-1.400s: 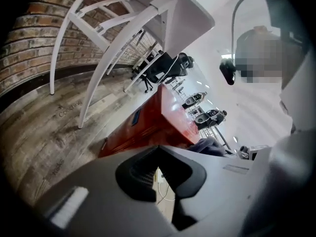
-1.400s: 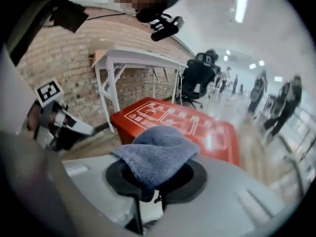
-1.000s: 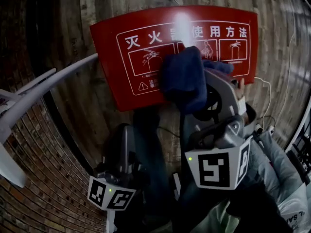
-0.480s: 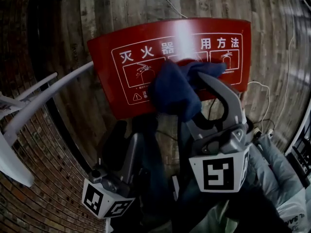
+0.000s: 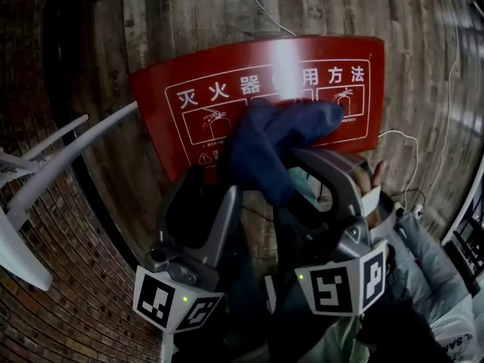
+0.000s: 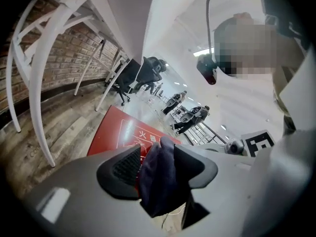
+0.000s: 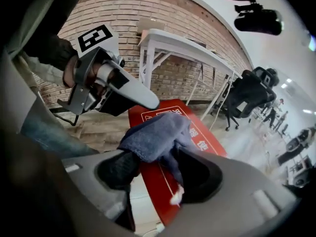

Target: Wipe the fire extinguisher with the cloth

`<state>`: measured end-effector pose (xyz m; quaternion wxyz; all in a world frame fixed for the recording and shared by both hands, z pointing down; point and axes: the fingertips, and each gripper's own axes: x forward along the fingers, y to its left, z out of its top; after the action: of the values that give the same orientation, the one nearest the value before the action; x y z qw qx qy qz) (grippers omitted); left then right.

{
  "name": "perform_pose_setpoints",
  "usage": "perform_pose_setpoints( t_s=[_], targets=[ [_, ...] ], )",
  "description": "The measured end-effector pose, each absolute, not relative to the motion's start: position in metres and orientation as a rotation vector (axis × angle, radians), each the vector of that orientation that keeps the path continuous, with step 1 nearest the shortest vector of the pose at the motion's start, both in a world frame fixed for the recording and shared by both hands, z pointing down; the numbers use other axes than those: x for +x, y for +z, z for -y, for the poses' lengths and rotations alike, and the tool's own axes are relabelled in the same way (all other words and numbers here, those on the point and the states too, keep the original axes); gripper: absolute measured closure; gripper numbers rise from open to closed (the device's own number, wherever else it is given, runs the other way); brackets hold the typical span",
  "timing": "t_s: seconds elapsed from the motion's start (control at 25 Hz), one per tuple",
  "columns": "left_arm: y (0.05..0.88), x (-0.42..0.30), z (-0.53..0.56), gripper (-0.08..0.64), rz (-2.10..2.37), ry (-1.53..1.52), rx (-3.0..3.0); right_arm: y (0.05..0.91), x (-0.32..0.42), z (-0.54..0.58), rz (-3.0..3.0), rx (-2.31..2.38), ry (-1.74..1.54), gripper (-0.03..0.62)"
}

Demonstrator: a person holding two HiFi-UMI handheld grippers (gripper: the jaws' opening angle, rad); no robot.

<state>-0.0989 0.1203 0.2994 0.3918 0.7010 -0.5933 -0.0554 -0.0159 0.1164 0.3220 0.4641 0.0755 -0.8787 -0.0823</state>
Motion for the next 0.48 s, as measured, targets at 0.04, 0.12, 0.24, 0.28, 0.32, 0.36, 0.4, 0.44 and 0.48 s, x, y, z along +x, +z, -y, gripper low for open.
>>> perform_pose_setpoints(
  t_s=[0.04,0.12,0.24,0.28,0.32,0.36,0.4,0.44,0.48],
  targets=[
    [0.297,-0.097,-0.116,0.351,1.506,-0.144,1.792,0.319,-0.014,-0.108,2.169,0.244,-0.226,0.359],
    [0.294,-0.091,-0.111,0.326,1.499,-0.149,1.8,0.321,-0.008,-0.093,2.13,0.298,-0.303,0.359],
    [0.293,-0.077,-0.108,0.254,1.535,0.003,1.851,0.327,0.017,-0.091,2.033,0.262,-0.288,0.359],
    [0.293,-0.072,-0.106,0.252,1.575,0.117,1.895,0.325,0.028,-0.091,2.034,0.291,-0.257,0.359],
    [0.296,-0.067,-0.103,0.252,1.618,0.257,1.942,0.323,0.04,-0.093,2.044,0.33,-0.222,0.359],
    [0.303,-0.06,-0.101,0.252,1.644,0.411,1.98,0.321,0.053,-0.095,2.052,0.369,-0.185,0.359],
    [0.314,-0.053,-0.1,0.252,1.642,0.569,2.006,0.321,0.065,-0.097,2.05,0.401,-0.151,0.359],
    [0.324,-0.046,-0.099,0.253,1.622,0.711,2.025,0.321,0.075,-0.099,2.042,0.423,-0.13,0.359],
    [0.332,-0.04,-0.095,0.261,1.605,0.816,2.046,0.32,0.083,-0.099,2.033,0.435,-0.128,0.359]
  ],
)
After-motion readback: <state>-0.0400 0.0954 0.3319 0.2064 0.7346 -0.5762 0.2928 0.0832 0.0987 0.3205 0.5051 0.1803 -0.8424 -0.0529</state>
